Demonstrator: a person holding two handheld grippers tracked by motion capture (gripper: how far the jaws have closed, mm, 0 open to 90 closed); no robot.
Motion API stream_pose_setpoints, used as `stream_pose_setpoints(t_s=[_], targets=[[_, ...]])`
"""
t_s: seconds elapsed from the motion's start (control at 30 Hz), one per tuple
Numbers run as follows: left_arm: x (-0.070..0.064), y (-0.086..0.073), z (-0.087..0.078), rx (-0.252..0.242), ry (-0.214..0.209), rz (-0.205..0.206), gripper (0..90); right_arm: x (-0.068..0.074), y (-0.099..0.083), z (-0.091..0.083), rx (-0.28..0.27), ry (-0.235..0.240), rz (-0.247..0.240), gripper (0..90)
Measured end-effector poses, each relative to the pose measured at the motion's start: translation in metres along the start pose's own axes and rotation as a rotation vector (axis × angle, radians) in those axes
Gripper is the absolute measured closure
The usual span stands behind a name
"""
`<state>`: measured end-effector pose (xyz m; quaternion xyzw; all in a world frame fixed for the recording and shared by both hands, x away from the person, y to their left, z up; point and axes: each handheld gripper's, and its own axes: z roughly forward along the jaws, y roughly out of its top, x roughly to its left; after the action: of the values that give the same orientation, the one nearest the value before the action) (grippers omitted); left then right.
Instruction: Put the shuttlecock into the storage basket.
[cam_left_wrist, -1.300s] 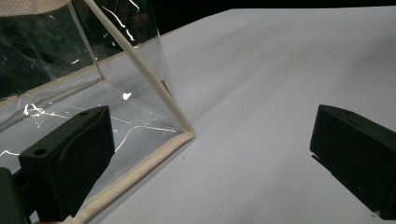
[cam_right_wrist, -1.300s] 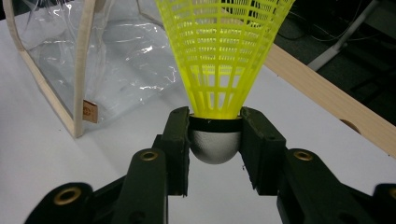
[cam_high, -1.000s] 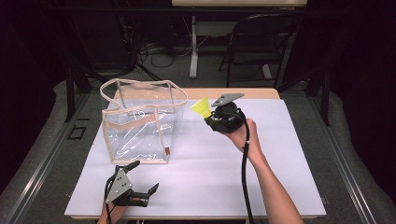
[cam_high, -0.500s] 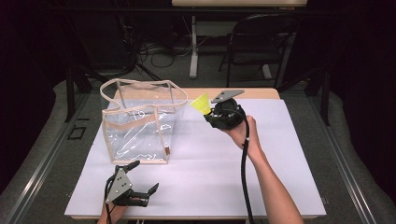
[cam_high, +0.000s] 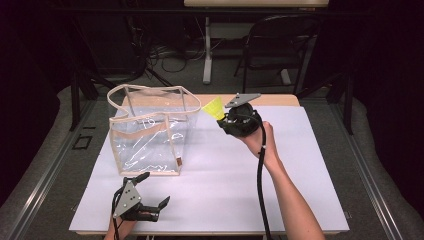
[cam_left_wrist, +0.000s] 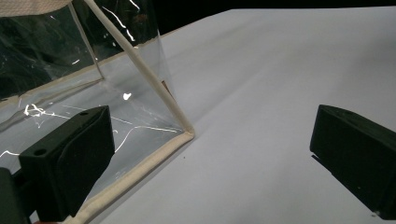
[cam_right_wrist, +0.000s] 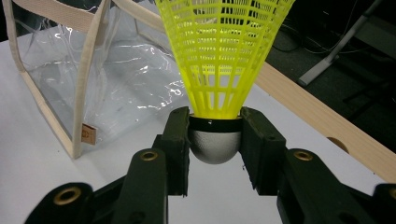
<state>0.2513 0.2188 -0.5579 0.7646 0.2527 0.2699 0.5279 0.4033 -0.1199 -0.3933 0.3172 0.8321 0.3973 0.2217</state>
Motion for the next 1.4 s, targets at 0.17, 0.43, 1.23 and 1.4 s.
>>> stream_pose_setpoints(t_s=[0.17,0.43,1.23,1.4], targets=[[0.0,0.0,0.0,0.0,0.0,0.0,0.0,0.0,0.002,0.0,-0.004,-0.002,0.001,64.6],[0.0,0.0,0.0,0.0,0.001,0.002,0.0,0.001,0.007,0.0,-0.012,-0.003,-0.007,64.6],[0.0,0.0,-0.001,-0.003,0.001,0.001,0.0,0.005,0.027,0.002,-0.028,-0.004,-0.028,64.6],[0.0,0.0,-0.001,-0.003,0.0,0.001,0.0,0.005,0.029,0.004,-0.032,-0.003,-0.027,64.6]])
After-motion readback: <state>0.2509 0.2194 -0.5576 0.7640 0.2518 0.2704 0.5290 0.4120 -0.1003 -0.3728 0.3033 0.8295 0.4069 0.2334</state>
